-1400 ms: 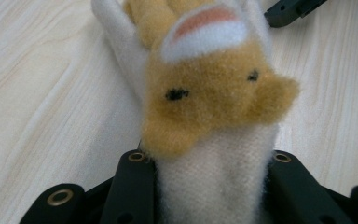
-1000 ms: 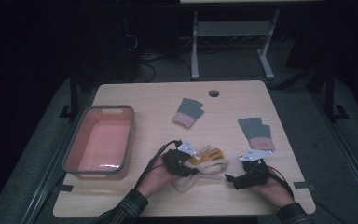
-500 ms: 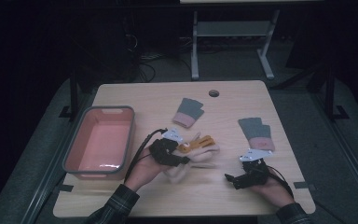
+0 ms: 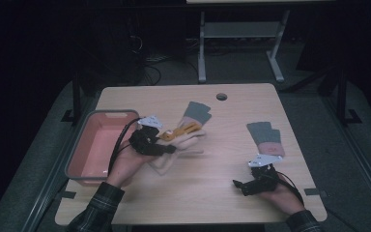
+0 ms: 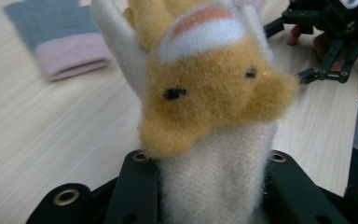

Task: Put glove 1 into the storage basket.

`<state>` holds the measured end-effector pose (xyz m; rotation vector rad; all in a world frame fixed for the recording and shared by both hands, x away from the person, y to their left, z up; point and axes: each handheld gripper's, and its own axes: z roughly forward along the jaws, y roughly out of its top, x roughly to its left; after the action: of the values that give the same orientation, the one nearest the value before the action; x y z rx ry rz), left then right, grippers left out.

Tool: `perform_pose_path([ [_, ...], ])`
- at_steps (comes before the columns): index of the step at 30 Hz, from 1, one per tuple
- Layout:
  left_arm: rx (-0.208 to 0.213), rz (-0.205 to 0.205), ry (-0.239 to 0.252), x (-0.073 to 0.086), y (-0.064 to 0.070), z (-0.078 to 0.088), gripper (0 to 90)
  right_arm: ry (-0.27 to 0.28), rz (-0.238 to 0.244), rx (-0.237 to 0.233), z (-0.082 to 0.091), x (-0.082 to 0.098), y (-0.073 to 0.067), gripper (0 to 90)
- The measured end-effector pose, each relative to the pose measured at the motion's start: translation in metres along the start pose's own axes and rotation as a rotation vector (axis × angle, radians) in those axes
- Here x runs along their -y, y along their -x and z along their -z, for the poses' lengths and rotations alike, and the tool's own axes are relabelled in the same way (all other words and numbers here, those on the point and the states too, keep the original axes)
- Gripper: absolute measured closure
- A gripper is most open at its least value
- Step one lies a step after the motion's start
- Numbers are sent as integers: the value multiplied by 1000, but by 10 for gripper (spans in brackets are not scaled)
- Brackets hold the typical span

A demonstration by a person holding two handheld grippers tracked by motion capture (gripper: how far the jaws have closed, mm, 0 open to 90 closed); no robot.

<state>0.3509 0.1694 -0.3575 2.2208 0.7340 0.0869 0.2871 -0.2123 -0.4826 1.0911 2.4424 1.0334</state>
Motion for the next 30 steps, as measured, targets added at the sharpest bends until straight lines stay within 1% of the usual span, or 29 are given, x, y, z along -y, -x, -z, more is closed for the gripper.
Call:
perform_pose_path([
  [7, -52, 30, 9, 6, -16, 22, 690, 0, 1, 0, 0, 0, 0, 29],
  [8, -59, 42, 13, 8, -18, 25, 690, 0, 1, 0, 0, 0, 0, 29],
  [12, -86, 54, 14, 13, -27, 36, 690, 0, 1, 0, 0, 0, 0, 29],
  [16, -113, 75, 29, 18, -33, 47, 690, 0, 1, 0, 0, 0, 0, 29],
  [19, -137, 94, 40, 23, -39, 57, 690, 0, 0, 0, 0, 0, 0, 29],
  [20, -144, 108, 53, 25, -40, 60, 689, 0, 0, 0, 0, 0, 0, 29],
  [21, -151, 110, 52, 27, -43, 63, 690, -1, 0, 0, 0, 0, 0, 29],
  [23, -168, 130, 62, 31, -46, 69, 690, 0, -1, 0, 0, 0, 0, 29],
  [27, -205, 152, 68, 39, -55, 79, 690, 0, 0, 0, 0, 0, 0, 29],
  [30, -235, 179, 74, 48, -62, 87, 690, 0, 1, 0, 0, 0, 0, 29],
])
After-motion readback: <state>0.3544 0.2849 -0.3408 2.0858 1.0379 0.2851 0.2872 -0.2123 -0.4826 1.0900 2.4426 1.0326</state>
